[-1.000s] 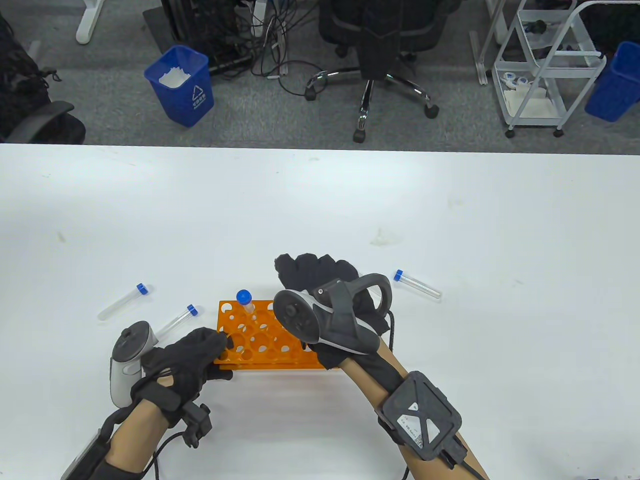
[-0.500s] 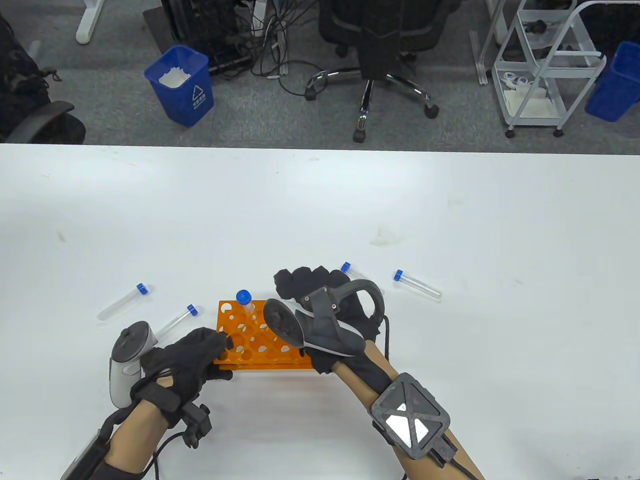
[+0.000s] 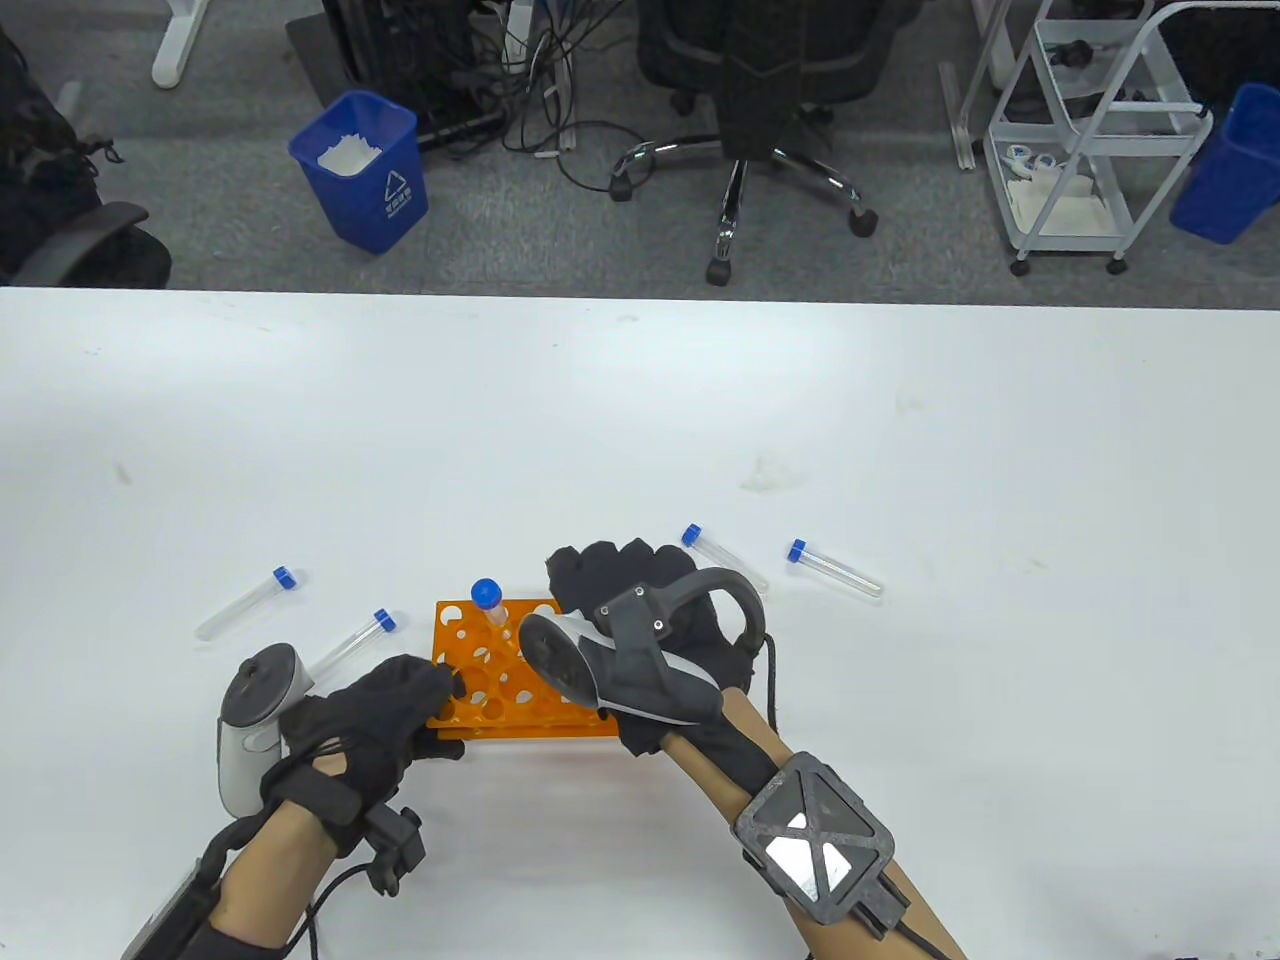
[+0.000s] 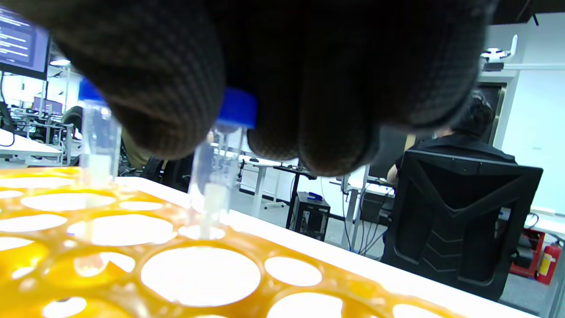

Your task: Hold test tube rack and insert test tubes into grid holes one by one

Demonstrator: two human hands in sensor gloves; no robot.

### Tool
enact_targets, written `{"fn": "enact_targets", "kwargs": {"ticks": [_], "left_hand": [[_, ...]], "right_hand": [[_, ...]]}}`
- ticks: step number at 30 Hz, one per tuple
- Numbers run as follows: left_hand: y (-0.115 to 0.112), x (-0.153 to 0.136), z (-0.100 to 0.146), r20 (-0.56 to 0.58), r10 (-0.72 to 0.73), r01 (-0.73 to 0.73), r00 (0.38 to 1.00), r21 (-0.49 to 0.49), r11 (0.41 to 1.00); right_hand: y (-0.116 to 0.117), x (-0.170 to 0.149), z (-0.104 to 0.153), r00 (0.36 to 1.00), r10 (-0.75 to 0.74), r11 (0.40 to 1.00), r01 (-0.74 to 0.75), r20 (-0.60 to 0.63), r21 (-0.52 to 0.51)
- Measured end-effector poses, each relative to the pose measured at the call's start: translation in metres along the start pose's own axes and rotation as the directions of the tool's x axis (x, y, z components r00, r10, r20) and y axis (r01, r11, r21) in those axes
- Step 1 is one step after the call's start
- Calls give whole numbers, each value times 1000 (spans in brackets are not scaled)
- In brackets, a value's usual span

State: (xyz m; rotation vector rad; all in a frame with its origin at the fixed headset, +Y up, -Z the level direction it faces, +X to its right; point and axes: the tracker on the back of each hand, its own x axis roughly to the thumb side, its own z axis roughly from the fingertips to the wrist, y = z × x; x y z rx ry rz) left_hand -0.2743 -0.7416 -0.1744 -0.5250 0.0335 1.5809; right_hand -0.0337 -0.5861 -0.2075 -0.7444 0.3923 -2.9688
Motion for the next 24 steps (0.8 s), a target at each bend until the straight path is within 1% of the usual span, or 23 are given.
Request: {"fn": "enact_targets", "kwargs": {"ticks": [7, 16, 24], "left_hand": [[0, 0, 0, 0, -3, 3, 1000, -1, 1000], [0, 0, 1, 0, -5, 5, 1000, -8, 1000], [0, 0, 0, -7, -3, 3, 1000, -12, 1000]], "right_hand": [[1, 4, 1, 999, 46, 999, -46, 5, 3], [2, 1, 1, 1000, 13, 1000, -13, -8, 23], [-4, -6, 1, 999, -23, 999, 24, -23, 24]]}}
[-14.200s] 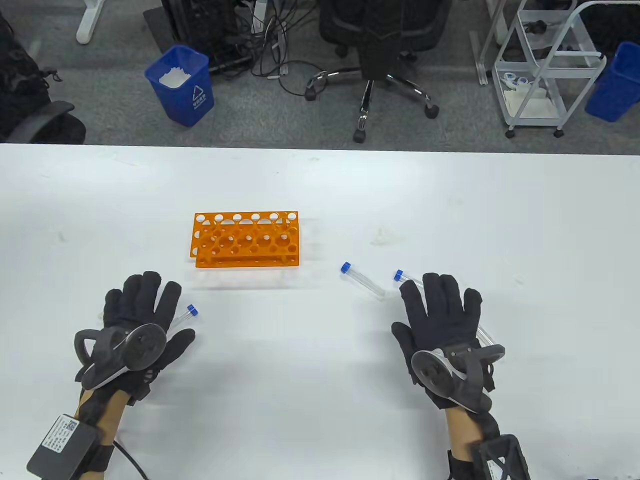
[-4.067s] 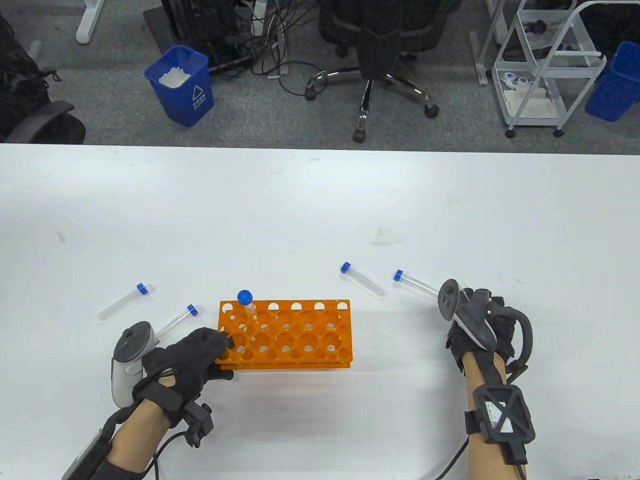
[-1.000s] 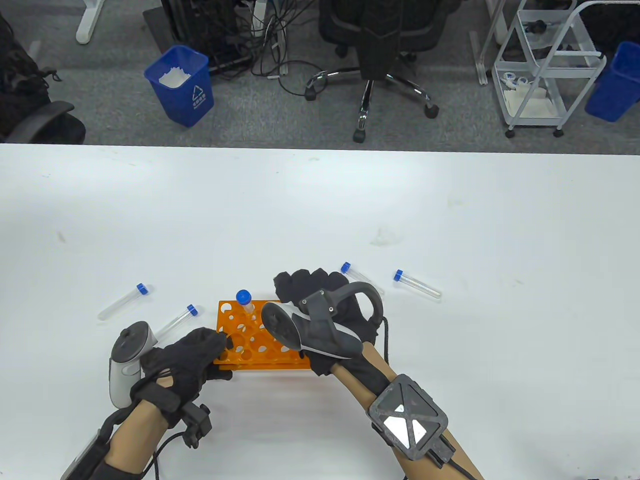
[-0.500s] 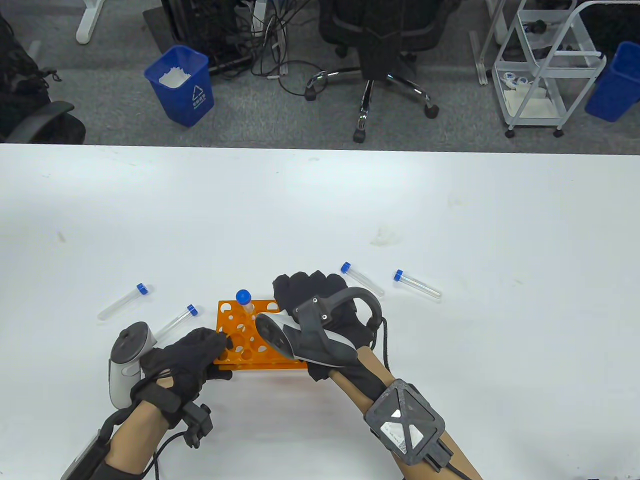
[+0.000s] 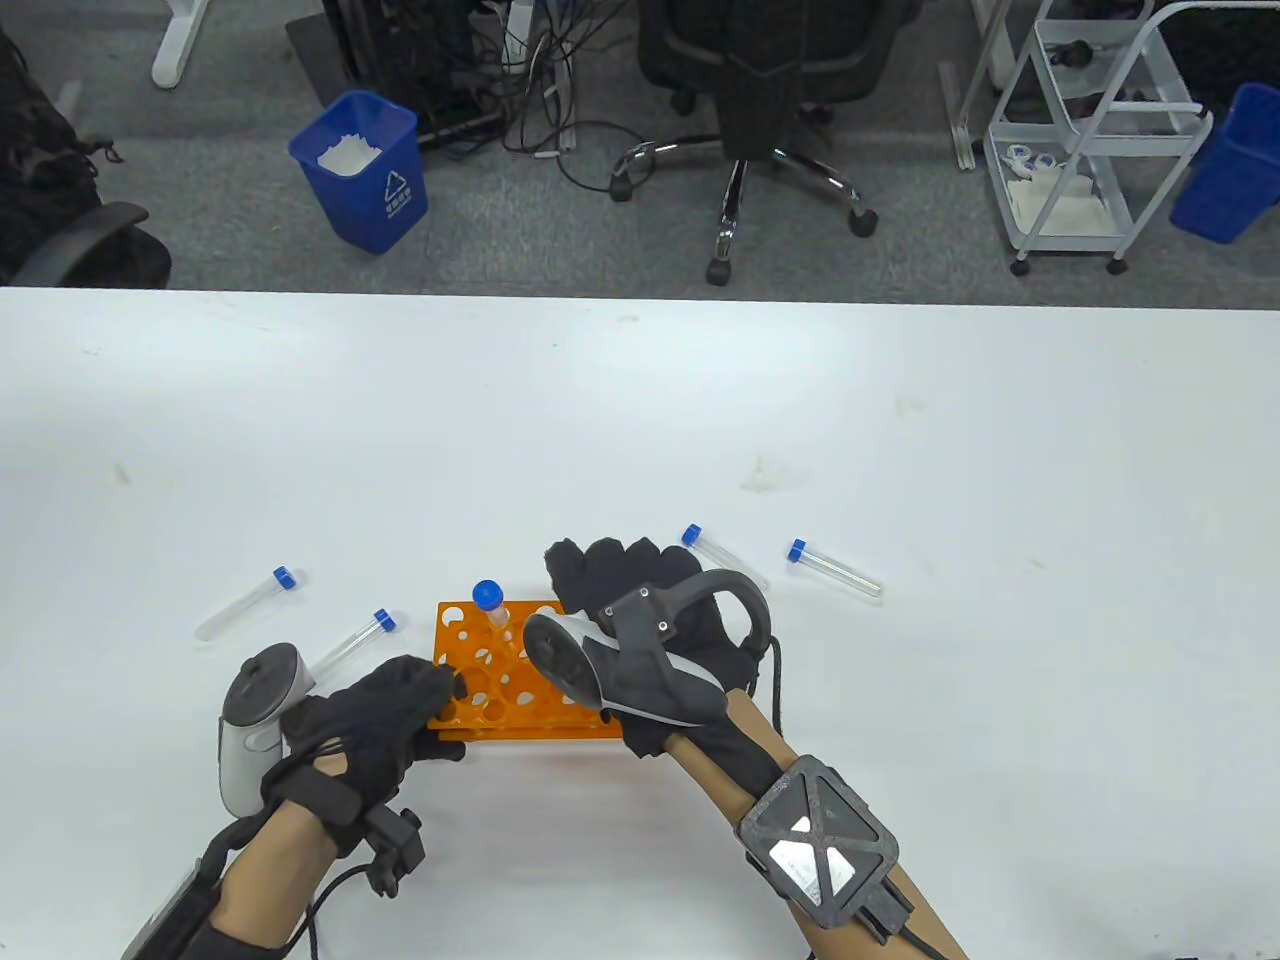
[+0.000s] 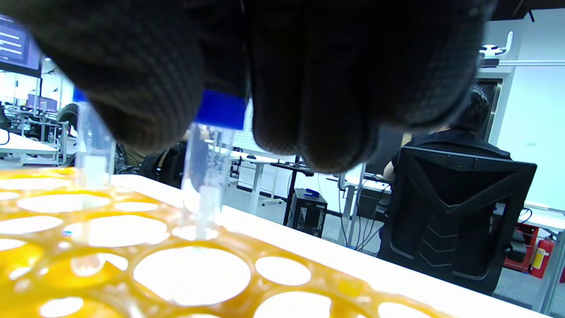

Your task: Hold test tube rack and insert test tubes into grid holes one by one

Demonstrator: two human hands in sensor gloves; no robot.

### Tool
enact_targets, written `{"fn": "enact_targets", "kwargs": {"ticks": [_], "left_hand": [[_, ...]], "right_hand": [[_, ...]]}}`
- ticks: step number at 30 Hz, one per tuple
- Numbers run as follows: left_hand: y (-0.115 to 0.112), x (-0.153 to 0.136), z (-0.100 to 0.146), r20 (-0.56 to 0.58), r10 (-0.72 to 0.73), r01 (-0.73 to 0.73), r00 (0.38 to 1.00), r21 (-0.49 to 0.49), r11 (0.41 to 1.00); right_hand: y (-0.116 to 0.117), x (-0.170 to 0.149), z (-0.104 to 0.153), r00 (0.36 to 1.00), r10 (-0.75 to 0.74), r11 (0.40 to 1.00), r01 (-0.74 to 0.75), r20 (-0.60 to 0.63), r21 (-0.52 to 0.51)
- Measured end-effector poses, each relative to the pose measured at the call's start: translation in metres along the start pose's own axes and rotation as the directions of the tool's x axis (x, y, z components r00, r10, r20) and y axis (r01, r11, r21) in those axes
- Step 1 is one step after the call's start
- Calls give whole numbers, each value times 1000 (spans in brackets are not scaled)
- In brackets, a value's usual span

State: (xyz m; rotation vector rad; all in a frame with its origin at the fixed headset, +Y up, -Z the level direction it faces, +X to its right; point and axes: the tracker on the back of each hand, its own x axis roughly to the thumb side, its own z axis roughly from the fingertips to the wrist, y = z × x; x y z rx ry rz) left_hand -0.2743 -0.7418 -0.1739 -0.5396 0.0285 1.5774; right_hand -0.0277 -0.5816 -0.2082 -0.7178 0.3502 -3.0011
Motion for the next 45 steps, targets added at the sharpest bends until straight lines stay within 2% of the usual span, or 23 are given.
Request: {"fn": "enact_targets", "kwargs": {"ticks": [10, 16, 20, 24, 29, 34, 40, 45], "left_hand": [[0, 0, 0, 2, -1, 1, 1000, 2, 1000], [0, 0, 0, -2, 1, -1, 1000, 5, 1000], [0, 0, 0, -3, 2, -2, 1000, 5, 1000], [0, 0, 0, -4, 2, -2, 1000, 4, 1000], [0, 0, 0, -6, 4, -4, 1000, 6, 1000], [1, 0, 0, -1, 4, -4, 1000, 3, 1000], [1, 1, -1, 0, 7, -7, 1000, 2, 1000], [1, 1, 0, 2, 19, -19, 1000, 6, 1000]], "right_hand": [[-16, -10, 3, 998, -48, 999, 48, -27, -20], [-32, -25, 5, 993, -101, 993, 96, -66, -69], [-41, -46, 4, 981, -144, 986, 130, -133, -104], [-39, -75, -1, 954, -186, 981, 166, -237, -102], [-13, -117, -7, 913, -156, 987, 159, -377, -25], [36, -157, -9, 874, -93, 985, 151, -477, 83], [98, -178, -8, 875, -62, 965, 175, -480, 194], [137, -183, -10, 893, -42, 934, 194, -448, 299]]}}
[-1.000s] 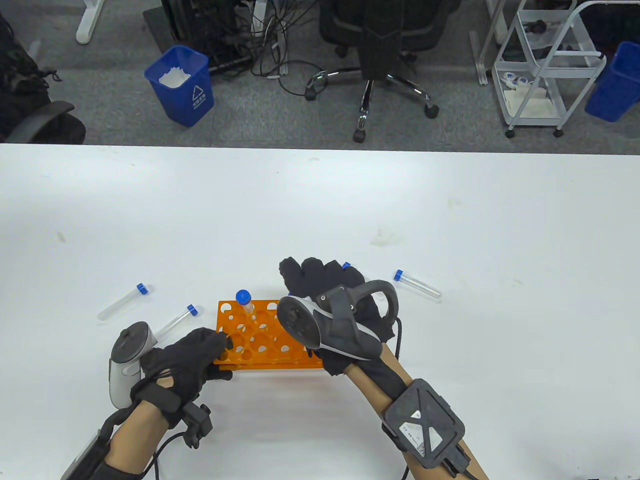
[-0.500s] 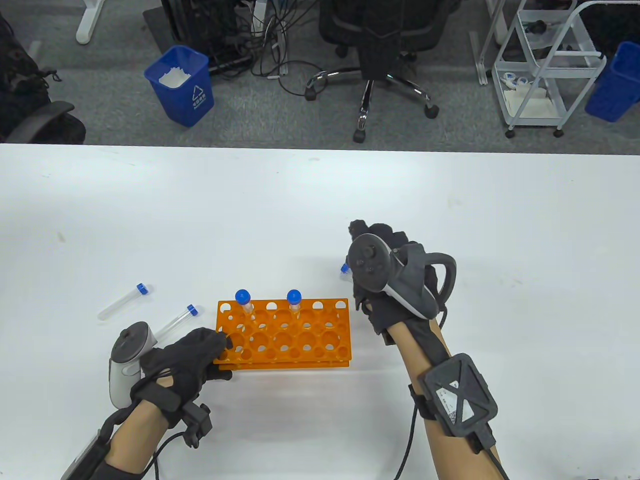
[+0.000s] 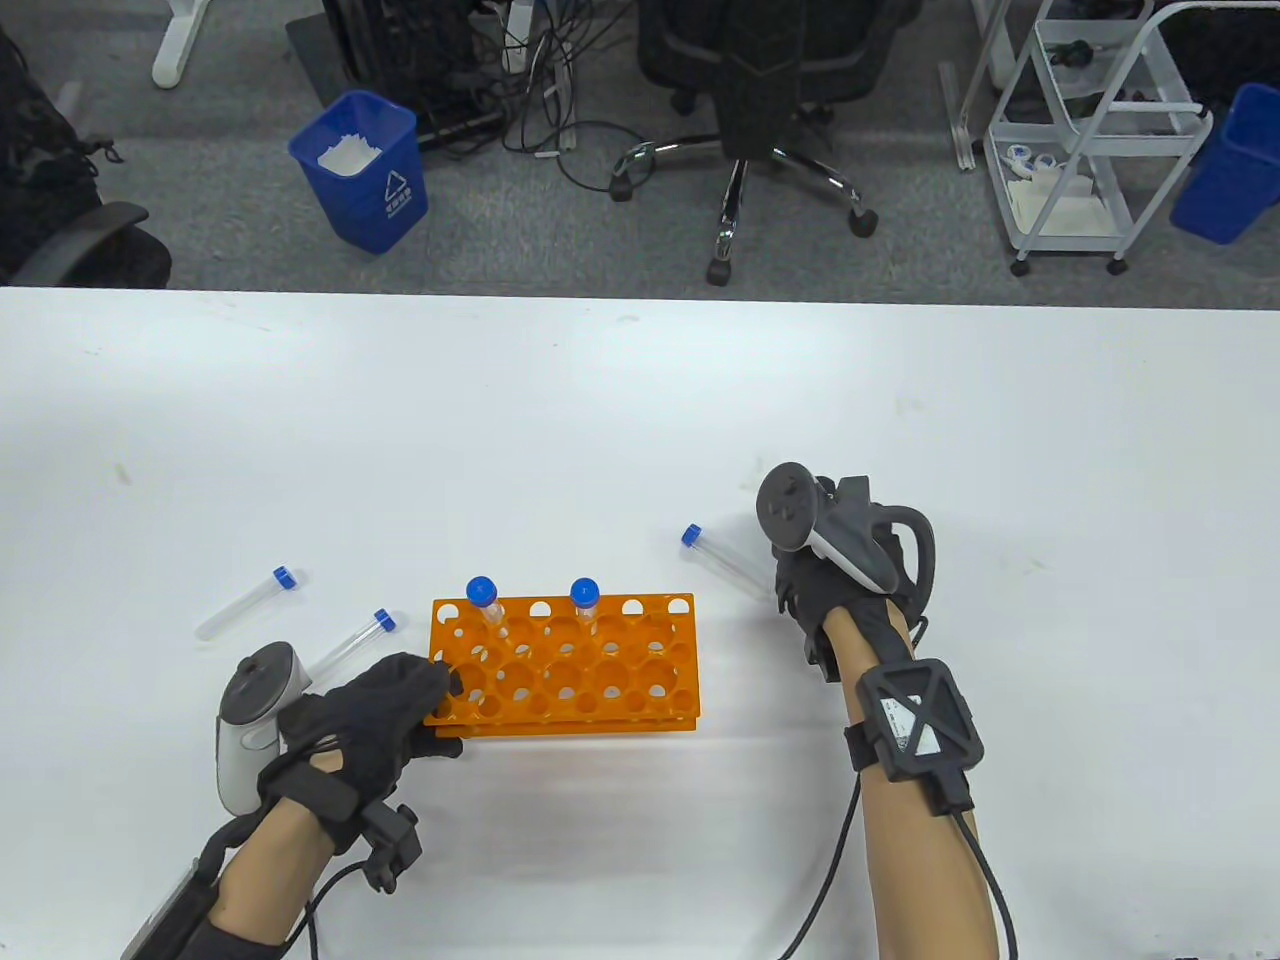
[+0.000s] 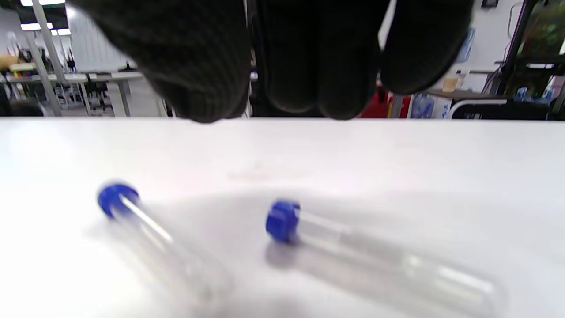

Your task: Hold test tube rack and insert test tubes into grid holes one by one

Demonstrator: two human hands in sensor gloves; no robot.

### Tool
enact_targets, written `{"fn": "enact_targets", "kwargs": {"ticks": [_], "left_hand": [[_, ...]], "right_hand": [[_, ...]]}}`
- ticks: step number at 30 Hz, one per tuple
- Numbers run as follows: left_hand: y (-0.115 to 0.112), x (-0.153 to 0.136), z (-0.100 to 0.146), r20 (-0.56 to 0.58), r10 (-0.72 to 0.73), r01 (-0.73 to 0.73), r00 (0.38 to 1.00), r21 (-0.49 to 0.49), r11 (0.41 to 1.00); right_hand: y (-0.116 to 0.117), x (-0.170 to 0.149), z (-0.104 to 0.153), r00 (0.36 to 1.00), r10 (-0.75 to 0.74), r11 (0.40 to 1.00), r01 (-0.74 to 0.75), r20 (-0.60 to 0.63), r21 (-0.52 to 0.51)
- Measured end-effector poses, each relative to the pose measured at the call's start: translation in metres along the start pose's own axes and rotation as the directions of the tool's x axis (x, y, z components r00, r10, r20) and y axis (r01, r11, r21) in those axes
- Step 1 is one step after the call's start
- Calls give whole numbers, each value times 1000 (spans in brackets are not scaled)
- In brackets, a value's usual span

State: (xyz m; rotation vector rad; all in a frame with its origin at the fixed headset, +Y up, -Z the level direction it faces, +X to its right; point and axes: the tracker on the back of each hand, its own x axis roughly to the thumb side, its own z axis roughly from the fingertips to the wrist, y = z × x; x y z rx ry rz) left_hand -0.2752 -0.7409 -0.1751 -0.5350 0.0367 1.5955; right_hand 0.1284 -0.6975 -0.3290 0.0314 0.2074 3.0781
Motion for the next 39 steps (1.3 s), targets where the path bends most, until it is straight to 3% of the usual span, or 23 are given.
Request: {"fn": "enact_targets", "kwargs": {"ticks": [7, 16, 28, 39], "left_hand": [[1, 0, 0, -5, 1, -1, 1000, 10, 1000], [2, 0, 0, -9, 2, -2, 1000, 17, 1000], [2, 0, 0, -11, 2, -2, 1000, 18, 1000], [2, 0, 1, -7, 8, -8, 1000, 18, 1000]], "right_hand": [[31, -9, -16, 998, 55, 997, -54, -24, 61], [50, -17, -22, 998, 69, 996, -69, -13, 53], [56, -14, -20, 995, 94, 995, -93, 43, -36], [48, -22, -17, 997, 73, 997, -72, 11, -11]]}}
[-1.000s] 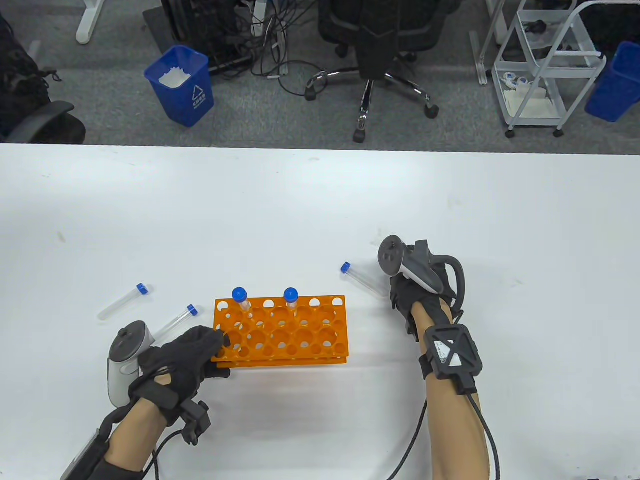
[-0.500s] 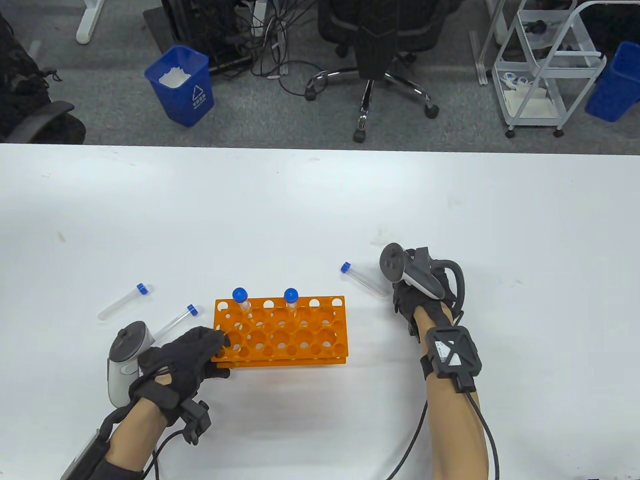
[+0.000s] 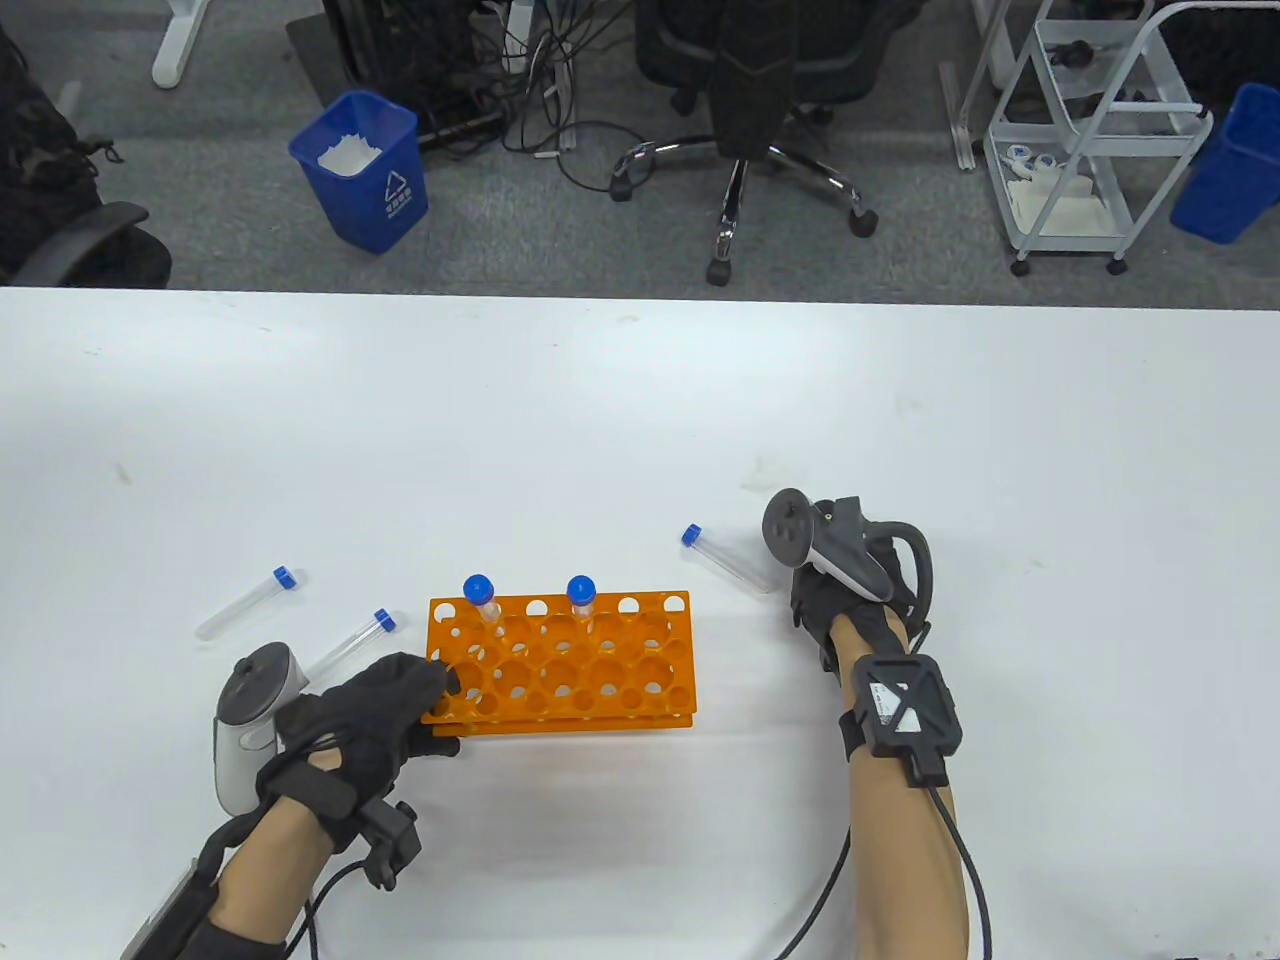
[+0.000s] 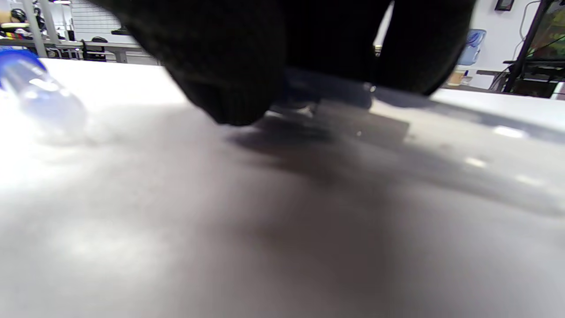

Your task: Hold test tube rack and insert test tubes into grid holes one by one

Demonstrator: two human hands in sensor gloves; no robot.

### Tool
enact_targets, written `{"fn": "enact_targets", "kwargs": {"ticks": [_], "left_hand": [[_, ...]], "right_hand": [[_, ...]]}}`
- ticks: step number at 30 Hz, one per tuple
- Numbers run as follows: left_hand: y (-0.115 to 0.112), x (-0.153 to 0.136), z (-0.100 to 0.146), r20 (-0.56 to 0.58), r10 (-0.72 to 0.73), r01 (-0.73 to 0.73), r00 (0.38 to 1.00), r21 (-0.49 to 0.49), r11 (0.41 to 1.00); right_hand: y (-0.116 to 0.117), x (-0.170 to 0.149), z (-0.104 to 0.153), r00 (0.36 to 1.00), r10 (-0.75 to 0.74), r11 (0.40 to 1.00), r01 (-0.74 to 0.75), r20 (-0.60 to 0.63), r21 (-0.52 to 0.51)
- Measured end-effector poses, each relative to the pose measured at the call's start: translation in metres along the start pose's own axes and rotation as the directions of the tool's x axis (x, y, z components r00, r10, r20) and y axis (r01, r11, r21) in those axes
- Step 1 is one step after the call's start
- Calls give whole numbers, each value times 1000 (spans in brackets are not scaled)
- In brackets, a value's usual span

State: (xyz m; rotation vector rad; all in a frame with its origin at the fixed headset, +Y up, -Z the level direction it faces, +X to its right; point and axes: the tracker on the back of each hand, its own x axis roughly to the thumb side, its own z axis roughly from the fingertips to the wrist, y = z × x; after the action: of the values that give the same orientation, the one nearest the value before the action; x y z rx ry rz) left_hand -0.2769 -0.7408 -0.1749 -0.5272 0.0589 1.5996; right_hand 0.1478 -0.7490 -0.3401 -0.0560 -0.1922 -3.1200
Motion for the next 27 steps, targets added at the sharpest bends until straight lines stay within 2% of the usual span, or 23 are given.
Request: {"fn": "enact_targets", "kwargs": {"ticks": [3, 8, 11, 16, 20, 27], "left_hand": [[0, 0, 0, -1, -2, 2, 1000, -5, 1000], [0, 0, 0, -1, -2, 2, 1000, -9, 1000], [-1, 0, 0, 0, 0, 0, 1000, -13, 1000], [-1, 0, 0, 1, -1, 1, 1000, -17, 1000], [-2, -1, 0, 1, -3, 3, 1000, -17, 1000], [-2, -1, 0, 0, -1, 1, 1000, -20, 1000]], "right_hand": [[-15, -6, 7, 998, -63, 997, 62, -9, -40], [-55, -16, 25, 988, -152, 975, 148, -11, -165], [-87, -22, 43, 977, -212, 934, 203, 2, -294], [-129, -20, 70, 976, -215, 877, 211, 40, -432], [-161, -7, 96, 972, -199, 821, 234, 125, -520], [-193, 35, 140, 941, -97, 754, 282, 323, -594]]}}
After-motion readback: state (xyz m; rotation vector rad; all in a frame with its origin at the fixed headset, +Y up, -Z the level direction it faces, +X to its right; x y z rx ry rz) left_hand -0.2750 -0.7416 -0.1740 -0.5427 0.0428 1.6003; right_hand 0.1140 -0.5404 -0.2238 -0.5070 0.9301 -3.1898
